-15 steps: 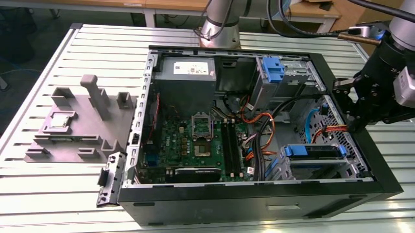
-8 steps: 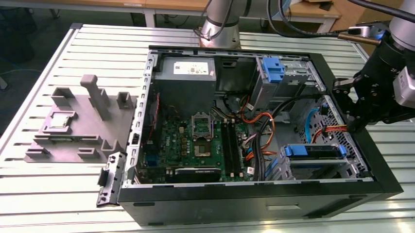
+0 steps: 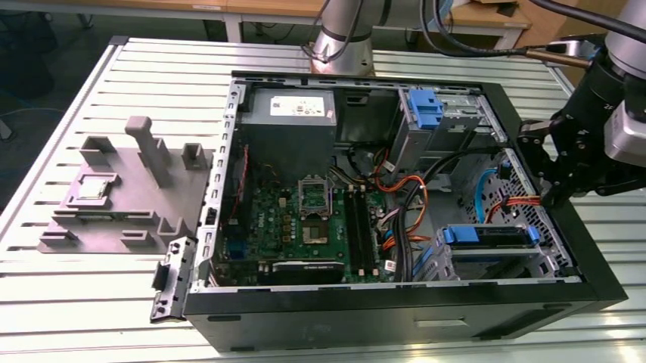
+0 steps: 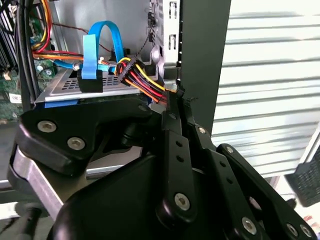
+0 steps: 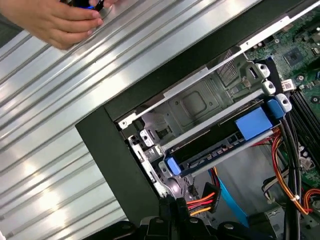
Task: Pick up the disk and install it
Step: 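Insert the first disk wire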
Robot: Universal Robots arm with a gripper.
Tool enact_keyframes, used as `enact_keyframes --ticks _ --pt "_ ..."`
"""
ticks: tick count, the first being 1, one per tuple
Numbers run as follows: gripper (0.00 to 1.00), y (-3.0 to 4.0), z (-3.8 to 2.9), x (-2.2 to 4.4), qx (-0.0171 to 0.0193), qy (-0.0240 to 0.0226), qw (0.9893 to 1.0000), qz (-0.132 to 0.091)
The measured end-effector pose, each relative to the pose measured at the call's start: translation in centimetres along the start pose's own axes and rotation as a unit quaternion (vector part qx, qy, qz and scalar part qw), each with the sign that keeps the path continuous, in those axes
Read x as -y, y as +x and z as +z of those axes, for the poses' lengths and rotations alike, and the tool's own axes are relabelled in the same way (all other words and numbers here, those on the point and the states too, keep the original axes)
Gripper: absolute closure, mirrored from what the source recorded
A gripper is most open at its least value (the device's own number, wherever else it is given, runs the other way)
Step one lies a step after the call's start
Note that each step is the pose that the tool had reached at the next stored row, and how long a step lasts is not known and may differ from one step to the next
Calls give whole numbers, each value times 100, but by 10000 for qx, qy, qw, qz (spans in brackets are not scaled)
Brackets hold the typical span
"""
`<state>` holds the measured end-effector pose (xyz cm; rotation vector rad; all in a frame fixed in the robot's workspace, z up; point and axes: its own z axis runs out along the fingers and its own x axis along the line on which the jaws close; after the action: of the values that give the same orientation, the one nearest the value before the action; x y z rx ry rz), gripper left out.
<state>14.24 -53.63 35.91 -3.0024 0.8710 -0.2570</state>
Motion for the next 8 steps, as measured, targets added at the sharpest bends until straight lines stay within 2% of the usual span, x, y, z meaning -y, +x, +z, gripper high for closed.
enact_keyframes --ticks 4,5,8 --pt "84 -10 -1 -7 -12 -39 9997 246" --pt "84 -52 -9 -33 -16 -50 9995 321" --pt "84 -83 -15 -54 -16 -51 9995 324"
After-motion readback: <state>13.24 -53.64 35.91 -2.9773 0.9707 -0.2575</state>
